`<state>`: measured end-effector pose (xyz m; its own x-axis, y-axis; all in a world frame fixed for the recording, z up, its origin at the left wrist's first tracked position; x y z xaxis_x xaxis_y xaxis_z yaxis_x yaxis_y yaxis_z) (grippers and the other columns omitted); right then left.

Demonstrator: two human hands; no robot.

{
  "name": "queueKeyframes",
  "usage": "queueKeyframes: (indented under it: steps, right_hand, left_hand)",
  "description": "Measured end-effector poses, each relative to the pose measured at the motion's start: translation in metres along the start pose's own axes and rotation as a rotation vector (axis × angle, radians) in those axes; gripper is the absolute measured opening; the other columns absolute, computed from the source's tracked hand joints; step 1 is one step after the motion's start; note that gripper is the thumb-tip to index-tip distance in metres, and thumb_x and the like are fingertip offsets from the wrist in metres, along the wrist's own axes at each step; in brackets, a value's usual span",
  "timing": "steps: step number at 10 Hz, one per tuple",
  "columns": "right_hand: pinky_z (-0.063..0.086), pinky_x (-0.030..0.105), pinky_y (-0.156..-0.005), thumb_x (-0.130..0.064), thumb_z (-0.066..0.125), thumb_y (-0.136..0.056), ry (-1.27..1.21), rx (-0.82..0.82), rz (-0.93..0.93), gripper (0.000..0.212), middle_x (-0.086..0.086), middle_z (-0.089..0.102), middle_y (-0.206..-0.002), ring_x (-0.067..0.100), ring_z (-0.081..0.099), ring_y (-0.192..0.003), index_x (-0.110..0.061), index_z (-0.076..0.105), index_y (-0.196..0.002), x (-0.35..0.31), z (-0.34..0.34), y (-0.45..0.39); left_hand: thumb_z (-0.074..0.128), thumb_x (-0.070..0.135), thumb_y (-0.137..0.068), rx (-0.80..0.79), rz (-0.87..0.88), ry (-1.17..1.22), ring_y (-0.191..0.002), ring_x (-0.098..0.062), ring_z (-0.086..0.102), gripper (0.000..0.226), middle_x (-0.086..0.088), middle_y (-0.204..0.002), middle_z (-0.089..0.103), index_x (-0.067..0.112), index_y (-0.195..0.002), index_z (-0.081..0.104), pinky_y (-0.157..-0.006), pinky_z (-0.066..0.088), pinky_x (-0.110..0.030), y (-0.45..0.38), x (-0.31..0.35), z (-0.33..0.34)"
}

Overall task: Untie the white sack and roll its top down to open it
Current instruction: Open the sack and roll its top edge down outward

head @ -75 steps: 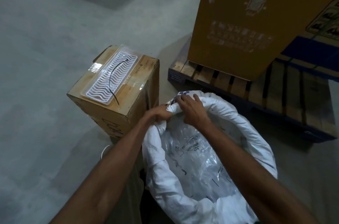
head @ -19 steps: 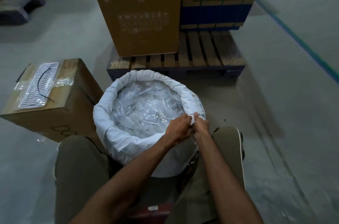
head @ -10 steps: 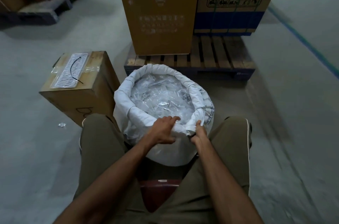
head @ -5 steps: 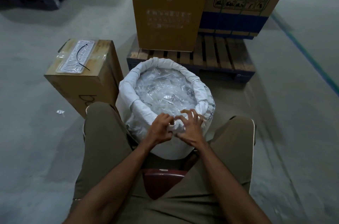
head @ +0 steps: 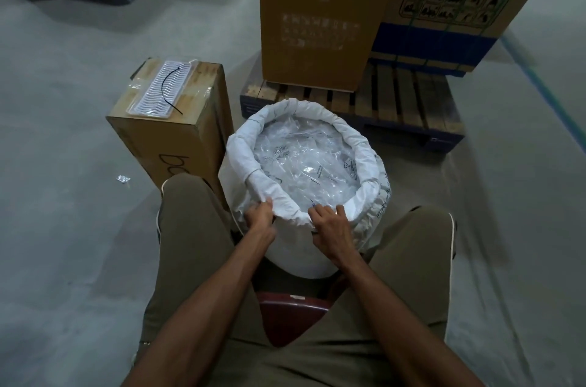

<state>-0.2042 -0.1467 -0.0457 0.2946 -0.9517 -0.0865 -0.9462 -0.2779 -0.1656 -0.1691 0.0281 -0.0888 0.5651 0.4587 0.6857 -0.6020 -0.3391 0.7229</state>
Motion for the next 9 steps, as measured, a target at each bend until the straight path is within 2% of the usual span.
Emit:
queueKeyframes:
  steps: [1,2,3,4,5,6,7,8,9]
  right_hand:
    - [0.034,0.043,-0.087,-0.07,0.059,-0.079,-0.138,-0.126,0.123,0.054,-0.004,0.053,-0.106,0.019,0.054,-0.095,-0.024,0.053,-0.107,0.003,0.0,-0.001]
    - [0.033,0.048,-0.1,-0.083,0.051,-0.08,-0.22,-0.29,0.201,0.08,-0.002,0.048,-0.136,0.024,0.053,-0.118,-0.027,0.046,-0.137,0.001,0.004,-0.018]
    - [0.035,0.048,-0.103,-0.069,0.078,-0.067,-0.349,-0.47,0.18,0.076,-0.008,0.065,-0.13,0.021,0.059,-0.12,-0.033,0.06,-0.131,-0.01,0.012,-0.047]
    - [0.051,0.032,-0.069,-0.05,0.089,-0.051,-0.424,-0.463,0.235,0.05,-0.007,0.074,-0.086,0.018,0.071,-0.083,-0.026,0.072,-0.093,-0.014,0.014,-0.064]
    - [0.038,0.028,-0.053,-0.038,0.079,-0.05,-0.395,-0.359,0.294,0.036,-0.005,0.064,-0.069,0.02,0.063,-0.067,-0.022,0.057,-0.073,-0.014,0.014,-0.062]
    - [0.034,0.031,-0.058,-0.021,0.069,-0.053,-0.343,-0.23,0.226,0.031,-0.002,0.056,-0.066,0.027,0.057,-0.063,-0.019,0.045,-0.072,-0.027,0.017,-0.05]
    - [0.037,0.035,-0.068,-0.006,0.067,-0.055,-0.226,-0.174,0.153,0.032,0.0,0.059,-0.068,0.032,0.061,-0.065,-0.021,0.045,-0.072,-0.045,0.019,-0.044]
    - [0.048,0.042,-0.08,-0.002,0.071,-0.061,-0.085,-0.197,0.11,0.03,0.003,0.066,-0.079,0.033,0.067,-0.073,-0.018,0.057,-0.083,-0.052,0.017,-0.046]
    - [0.043,0.045,-0.086,-0.019,0.075,-0.067,-0.068,-0.267,0.103,0.038,0.004,0.062,-0.098,0.032,0.065,-0.089,-0.018,0.054,-0.1,-0.05,0.017,-0.052]
  left_hand:
    - [0.05,0.01,-0.104,-0.082,-0.08,0.186,-0.116,-0.036,0.061,0.024,-0.013,-0.101,0.064,-0.003,-0.119,0.063,-0.098,0.052,-0.046,-0.014,0.002,0.005]
    - [0.027,0.016,-0.106,-0.049,-0.129,0.203,-0.117,-0.034,0.055,0.04,-0.016,-0.128,0.059,0.006,-0.097,0.064,-0.107,0.043,-0.049,-0.004,0.008,0.001]
    - [0.023,0.021,-0.104,-0.052,-0.087,0.085,-0.114,-0.039,0.059,0.036,-0.015,-0.122,0.056,0.012,-0.1,0.057,-0.096,0.046,-0.044,-0.003,0.014,0.001]
    - [0.032,0.021,-0.099,-0.093,-0.111,0.182,-0.084,-0.031,0.06,0.035,-0.016,-0.115,0.061,0.006,-0.089,0.062,-0.075,0.05,-0.037,-0.003,0.017,-0.003]
    - [0.048,0.049,-0.091,-0.093,-0.051,0.057,-0.097,-0.031,0.064,0.06,-0.017,-0.131,0.062,0.004,-0.128,0.062,-0.087,0.051,-0.043,-0.038,0.016,-0.003]
    - [0.063,0.077,-0.076,0.032,0.021,-0.203,-0.108,-0.024,0.056,0.09,-0.003,-0.123,0.053,0.011,-0.134,0.047,-0.09,0.048,-0.044,-0.03,0.035,-0.007]
    - [0.07,0.052,-0.087,0.052,0.187,-0.321,-0.097,-0.029,0.061,0.049,-0.007,-0.11,0.063,0.012,-0.11,0.055,-0.082,0.049,-0.035,-0.02,0.063,-0.01]
    - [0.067,0.037,-0.096,0.034,0.142,-0.246,-0.105,-0.034,0.066,0.044,-0.013,-0.119,0.069,-0.001,-0.117,0.064,-0.086,0.054,-0.036,-0.041,0.067,-0.012]
    - [0.052,0.023,-0.105,-0.05,0.014,-0.043,-0.126,-0.035,0.058,0.046,-0.019,-0.139,0.059,-0.007,-0.139,0.05,-0.096,0.049,-0.035,-0.048,0.066,-0.006]
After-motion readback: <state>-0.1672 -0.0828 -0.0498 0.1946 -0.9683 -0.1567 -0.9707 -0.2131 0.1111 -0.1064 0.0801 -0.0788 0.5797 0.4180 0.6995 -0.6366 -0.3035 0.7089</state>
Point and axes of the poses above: each hand's wrist, its own y-axis away from the middle knuckle, its own z-axis out of the palm, x = y × z, the point moved 5 cm from there along -y, towards the middle knuckle
